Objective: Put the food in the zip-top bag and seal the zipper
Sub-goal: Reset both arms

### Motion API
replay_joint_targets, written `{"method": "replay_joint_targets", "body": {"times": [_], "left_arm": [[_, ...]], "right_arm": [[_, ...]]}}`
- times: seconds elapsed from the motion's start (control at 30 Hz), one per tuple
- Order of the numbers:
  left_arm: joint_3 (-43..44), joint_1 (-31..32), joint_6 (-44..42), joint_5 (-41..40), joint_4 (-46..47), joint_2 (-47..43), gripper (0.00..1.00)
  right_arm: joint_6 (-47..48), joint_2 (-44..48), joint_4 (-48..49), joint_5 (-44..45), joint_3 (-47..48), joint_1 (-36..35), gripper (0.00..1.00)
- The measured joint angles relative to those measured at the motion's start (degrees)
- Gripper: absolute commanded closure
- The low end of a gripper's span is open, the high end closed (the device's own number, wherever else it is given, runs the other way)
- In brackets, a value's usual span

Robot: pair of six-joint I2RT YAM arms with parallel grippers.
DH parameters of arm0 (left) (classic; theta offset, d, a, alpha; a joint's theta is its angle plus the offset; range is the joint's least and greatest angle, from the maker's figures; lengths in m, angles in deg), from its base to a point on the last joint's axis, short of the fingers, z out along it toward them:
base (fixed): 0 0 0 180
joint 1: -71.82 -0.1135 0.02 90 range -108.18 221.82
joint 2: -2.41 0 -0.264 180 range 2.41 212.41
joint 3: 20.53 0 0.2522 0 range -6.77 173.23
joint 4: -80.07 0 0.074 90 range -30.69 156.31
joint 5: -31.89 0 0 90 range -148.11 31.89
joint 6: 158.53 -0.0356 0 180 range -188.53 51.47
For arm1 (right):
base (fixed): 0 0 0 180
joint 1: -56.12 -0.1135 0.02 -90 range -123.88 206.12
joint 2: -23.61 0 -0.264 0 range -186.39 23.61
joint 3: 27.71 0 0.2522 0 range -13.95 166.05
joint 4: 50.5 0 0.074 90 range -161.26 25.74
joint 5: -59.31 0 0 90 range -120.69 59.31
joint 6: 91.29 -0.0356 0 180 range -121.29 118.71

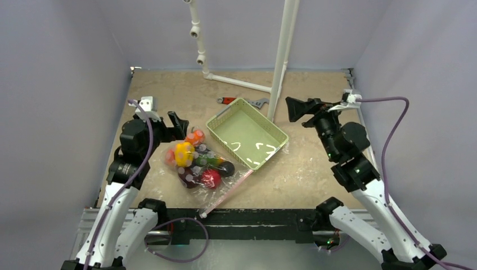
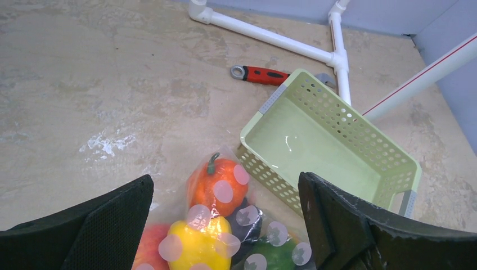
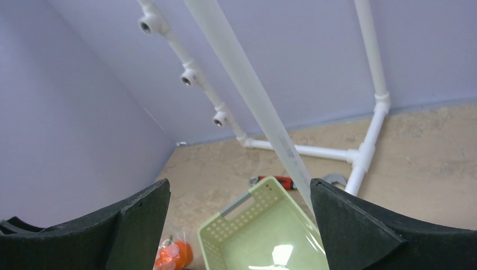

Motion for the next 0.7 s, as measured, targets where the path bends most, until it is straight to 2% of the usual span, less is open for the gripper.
{"method": "replay_joint_targets", "body": {"times": [0.33,0.7], "left_arm": [[-1.60,0.00,-0.52,2.49,1.27,-3.13,0.01],[-2.62,0.00,-0.52,4.39,2.78,-7.91,0.01]], "right_arm": [[3.32,9.49,4.44,-3.50,-3.32,0.00,0.02],[5.33,14.78,9.22,-5.68,-5.07,0.00,0.01]]}}
